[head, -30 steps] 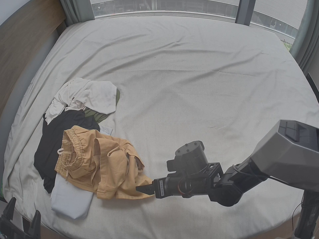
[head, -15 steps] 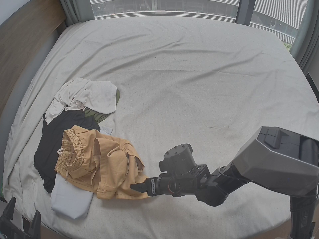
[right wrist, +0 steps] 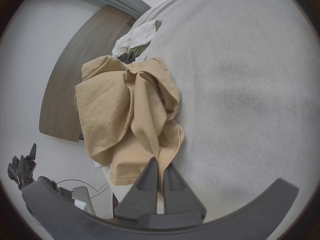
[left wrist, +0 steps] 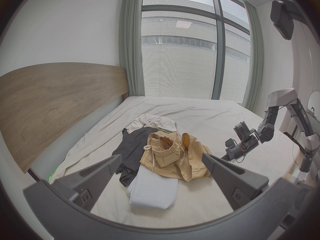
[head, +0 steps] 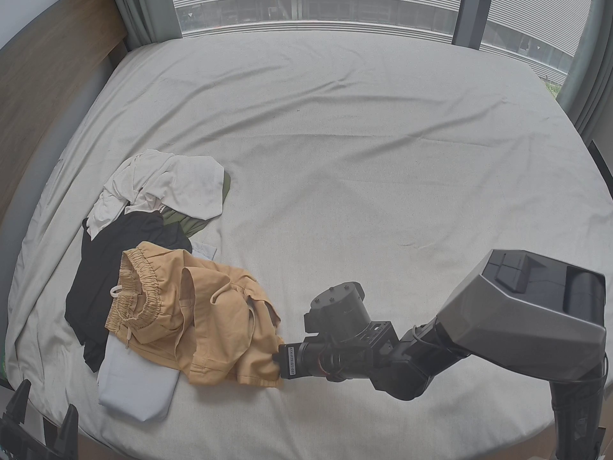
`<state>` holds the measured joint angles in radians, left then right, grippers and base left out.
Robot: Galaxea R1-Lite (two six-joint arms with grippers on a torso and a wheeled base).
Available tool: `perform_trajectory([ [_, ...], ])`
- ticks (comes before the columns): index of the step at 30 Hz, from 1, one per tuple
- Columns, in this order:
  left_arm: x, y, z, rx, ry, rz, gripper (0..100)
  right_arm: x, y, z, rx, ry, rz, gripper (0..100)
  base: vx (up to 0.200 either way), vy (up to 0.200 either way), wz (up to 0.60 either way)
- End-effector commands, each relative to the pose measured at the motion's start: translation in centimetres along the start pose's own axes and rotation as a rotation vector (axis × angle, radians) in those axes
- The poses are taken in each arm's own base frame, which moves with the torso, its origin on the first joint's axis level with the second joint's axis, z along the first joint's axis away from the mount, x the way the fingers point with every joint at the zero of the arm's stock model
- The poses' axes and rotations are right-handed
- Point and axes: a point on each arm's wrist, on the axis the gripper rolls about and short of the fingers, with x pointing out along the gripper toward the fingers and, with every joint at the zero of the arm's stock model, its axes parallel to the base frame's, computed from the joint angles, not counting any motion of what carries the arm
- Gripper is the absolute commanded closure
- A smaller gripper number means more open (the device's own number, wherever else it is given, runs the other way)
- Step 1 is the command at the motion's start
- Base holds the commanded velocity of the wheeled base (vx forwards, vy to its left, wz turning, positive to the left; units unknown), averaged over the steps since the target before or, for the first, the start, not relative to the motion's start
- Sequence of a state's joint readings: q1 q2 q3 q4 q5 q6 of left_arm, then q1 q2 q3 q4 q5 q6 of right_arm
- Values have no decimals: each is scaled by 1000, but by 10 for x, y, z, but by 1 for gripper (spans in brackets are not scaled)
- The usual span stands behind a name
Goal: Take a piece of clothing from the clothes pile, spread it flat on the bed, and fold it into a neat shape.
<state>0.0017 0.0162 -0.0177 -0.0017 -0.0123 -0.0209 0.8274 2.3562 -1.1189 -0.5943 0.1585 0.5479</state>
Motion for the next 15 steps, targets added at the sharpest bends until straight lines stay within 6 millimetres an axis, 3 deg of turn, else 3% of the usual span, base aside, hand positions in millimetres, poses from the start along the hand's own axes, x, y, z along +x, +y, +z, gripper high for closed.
perform_trajectory([
  [1, 0, 0, -5, -1, 2, 0, 0, -12, 4, 3, -3, -13, -3, 100, 0, 0, 0],
  [15, 0, 0, -5, -1, 2, 0, 0, -33, -7, 8, 18, -45, -77, 100, 0, 0, 0],
])
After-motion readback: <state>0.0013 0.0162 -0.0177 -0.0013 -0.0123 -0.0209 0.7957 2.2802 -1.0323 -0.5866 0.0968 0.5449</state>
